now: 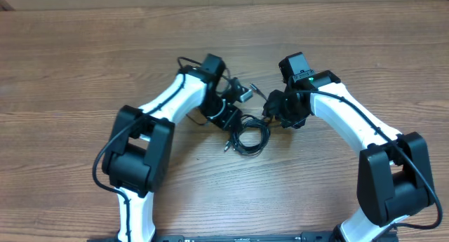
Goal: Untangle cables
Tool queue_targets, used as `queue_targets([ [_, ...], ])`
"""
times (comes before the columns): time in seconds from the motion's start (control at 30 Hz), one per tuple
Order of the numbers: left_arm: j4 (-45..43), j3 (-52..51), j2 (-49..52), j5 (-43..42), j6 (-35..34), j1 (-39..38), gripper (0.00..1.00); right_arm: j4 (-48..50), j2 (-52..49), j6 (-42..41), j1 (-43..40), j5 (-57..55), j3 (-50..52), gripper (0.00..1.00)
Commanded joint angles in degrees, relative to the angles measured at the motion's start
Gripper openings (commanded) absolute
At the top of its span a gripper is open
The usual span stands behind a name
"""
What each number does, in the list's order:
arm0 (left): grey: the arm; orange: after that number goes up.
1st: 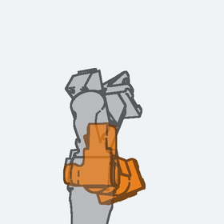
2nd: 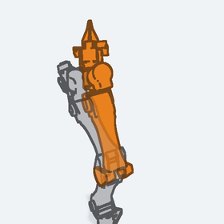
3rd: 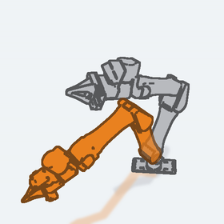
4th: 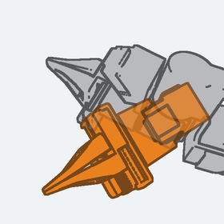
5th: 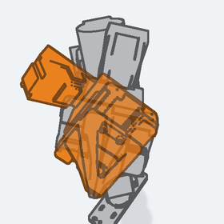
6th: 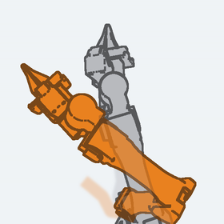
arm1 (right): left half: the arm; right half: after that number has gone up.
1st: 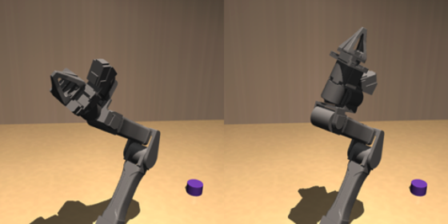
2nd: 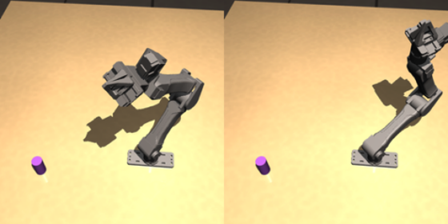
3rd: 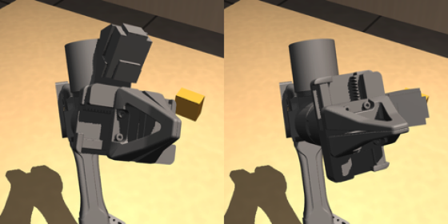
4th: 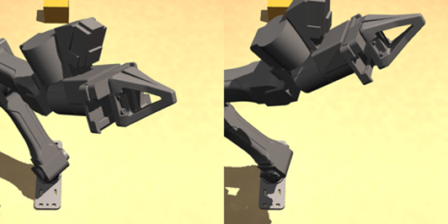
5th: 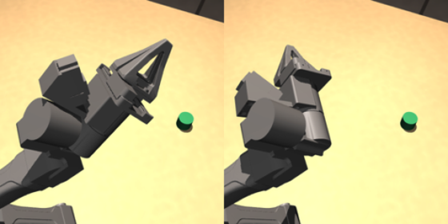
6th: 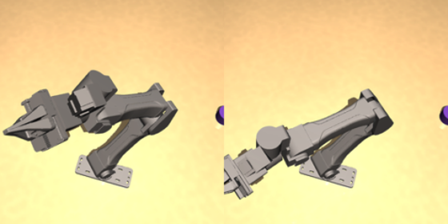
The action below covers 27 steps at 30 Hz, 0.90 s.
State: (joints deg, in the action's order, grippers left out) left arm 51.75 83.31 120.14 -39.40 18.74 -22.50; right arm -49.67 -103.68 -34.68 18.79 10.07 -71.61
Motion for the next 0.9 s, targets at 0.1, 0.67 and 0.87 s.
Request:
queue_targets([
  [0.1,3.6,1.1,0.8,-18.4,13.1,4.3,0.04,1.2,0.0,-2.9,-0.2,-2.3,2.2,0.54],
  [0.67,4.2,1.1,0.8,-22.4,16.0,5.2,0.04,3.1,0.0,12.7,-3.5,32.0,3.1,0.64],
  [0.87,3.9,1.1,0.9,-25.5,16.0,5.2,0.04,2.9,0.0,9.9,-4.3,24.2,3.1,0.51],
])
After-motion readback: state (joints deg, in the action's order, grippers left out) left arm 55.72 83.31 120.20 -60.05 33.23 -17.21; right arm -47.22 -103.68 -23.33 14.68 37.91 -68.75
